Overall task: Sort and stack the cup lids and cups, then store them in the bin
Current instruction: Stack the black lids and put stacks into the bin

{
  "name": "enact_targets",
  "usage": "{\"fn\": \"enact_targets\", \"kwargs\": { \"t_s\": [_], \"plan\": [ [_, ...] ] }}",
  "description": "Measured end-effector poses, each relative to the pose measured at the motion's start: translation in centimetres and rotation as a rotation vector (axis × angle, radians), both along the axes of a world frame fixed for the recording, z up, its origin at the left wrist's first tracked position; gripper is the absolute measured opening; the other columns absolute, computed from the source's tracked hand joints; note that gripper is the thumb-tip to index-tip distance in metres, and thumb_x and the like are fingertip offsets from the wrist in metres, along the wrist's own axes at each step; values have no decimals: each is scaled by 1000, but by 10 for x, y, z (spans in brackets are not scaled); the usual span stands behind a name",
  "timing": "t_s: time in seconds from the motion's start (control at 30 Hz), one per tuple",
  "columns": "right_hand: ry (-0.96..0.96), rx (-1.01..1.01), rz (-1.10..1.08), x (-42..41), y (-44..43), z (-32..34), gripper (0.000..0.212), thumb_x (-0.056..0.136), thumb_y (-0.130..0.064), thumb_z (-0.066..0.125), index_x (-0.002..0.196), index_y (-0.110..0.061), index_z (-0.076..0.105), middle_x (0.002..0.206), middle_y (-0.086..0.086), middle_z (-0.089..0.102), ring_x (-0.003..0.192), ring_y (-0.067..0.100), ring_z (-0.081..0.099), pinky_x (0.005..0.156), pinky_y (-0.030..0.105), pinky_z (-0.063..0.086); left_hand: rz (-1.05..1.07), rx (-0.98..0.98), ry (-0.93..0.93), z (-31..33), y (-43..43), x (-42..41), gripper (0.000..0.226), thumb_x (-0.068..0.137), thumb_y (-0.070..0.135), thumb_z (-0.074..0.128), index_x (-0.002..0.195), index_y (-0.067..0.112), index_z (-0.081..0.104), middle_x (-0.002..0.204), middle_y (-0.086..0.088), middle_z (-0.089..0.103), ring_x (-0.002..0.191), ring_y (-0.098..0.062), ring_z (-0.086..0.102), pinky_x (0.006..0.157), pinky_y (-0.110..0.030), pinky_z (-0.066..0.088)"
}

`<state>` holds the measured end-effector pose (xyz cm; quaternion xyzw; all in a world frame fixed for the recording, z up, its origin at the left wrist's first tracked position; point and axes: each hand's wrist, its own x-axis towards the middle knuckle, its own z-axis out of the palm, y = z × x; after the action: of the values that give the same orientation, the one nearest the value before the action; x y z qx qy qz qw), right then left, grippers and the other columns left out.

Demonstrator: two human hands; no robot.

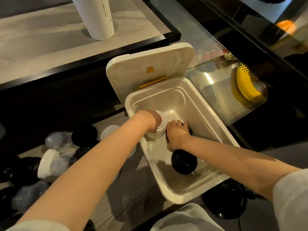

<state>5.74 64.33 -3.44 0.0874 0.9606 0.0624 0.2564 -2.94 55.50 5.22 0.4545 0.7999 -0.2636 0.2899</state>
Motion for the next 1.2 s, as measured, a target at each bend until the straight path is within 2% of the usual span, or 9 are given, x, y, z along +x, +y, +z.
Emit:
{"fn": "enact_targets", "kwargs": {
  "t_s": [0.17, 0.27, 0.43, 0.6, 0.7, 0.8, 0.97, 1.07, 1.2],
  "plan": [
    [1, -360, -96, -2, 24, 21, 87, 62, -53, 78, 124, -9, 37, 125, 10, 45, 120, 31, 41, 97, 42, 42, 10, -13, 4, 1, 0, 2, 34, 93, 17, 50, 126, 11, 53, 122, -8, 58, 79, -19, 49, 40, -20, 28],
    [-20, -459, -203, -6, 36, 26, 73, 74, -51, 69, 126, -8, 41, 127, 12, 48, 116, 32, 47, 92, 40, 46, 11, -11, 12, 3, 0, 3, 35, 94, 17, 49, 128, 11, 52, 123, -8, 58, 79, -19, 49, 40, -20, 29],
    [-132, -417, -233, -1, 34, 30, 67, 78, -48, 68, 129, -12, 43, 129, 12, 43, 111, 33, 52, 87, 38, 49, 35, 2, 1, 4, 0, 5, 36, 95, 16, 47, 130, 10, 50, 127, -9, 55, 70, -19, 49, 38, -19, 29],
    [-92, -468, -263, 5, 15, 21, 75, 72, -55, 71, 126, -12, 44, 126, 10, 39, 110, 31, 52, 83, 34, 45, 38, -11, 0, 0, 1, 3, 39, 94, 19, 48, 133, 12, 47, 129, -8, 54, 85, -19, 48, 43, -21, 29],
    [-116, -484, -264, 6, 10, 20, 74, 74, -54, 70, 126, -9, 43, 126, 11, 42, 114, 33, 49, 88, 37, 46, 31, 0, 15, -2, 0, 3, 39, 93, 18, 49, 132, 13, 48, 125, -7, 55, 88, -21, 51, 57, -24, 38],
    [-111, -527, -255, 4, 16, 23, 65, 78, -40, 72, 124, -3, 45, 126, 14, 49, 111, 31, 53, 85, 36, 47, 24, -2, 26, -4, 0, 3, 44, 92, 19, 50, 136, 15, 46, 131, -7, 53, 106, -25, 57, 68, -26, 39],
    [-127, -565, -201, 10, 16, 28, 61, 77, -29, 76, 125, -4, 48, 125, 13, 56, 113, 28, 54, 88, 33, 46, 18, 16, 46, -2, 2, 4, 44, 94, 16, 48, 138, 14, 44, 133, -7, 51, 94, -21, 54, 43, -18, 32],
    [-151, -552, -147, 12, 8, 27, 59, 80, -30, 73, 127, -5, 47, 127, 13, 56, 115, 28, 53, 86, 29, 43, 18, 21, 51, -5, 1, 6, 46, 93, 16, 48, 139, 16, 43, 133, -6, 51, 108, -23, 57, 65, -25, 40],
    [-106, -550, -198, 13, 15, 36, 66, 80, -39, 71, 130, -7, 43, 130, 11, 53, 117, 28, 52, 89, 31, 44, 32, 45, 71, -2, 0, 10, 45, 92, 17, 50, 137, 17, 45, 134, -7, 47, 116, -26, 52, 78, -32, 43]
  ]
}}
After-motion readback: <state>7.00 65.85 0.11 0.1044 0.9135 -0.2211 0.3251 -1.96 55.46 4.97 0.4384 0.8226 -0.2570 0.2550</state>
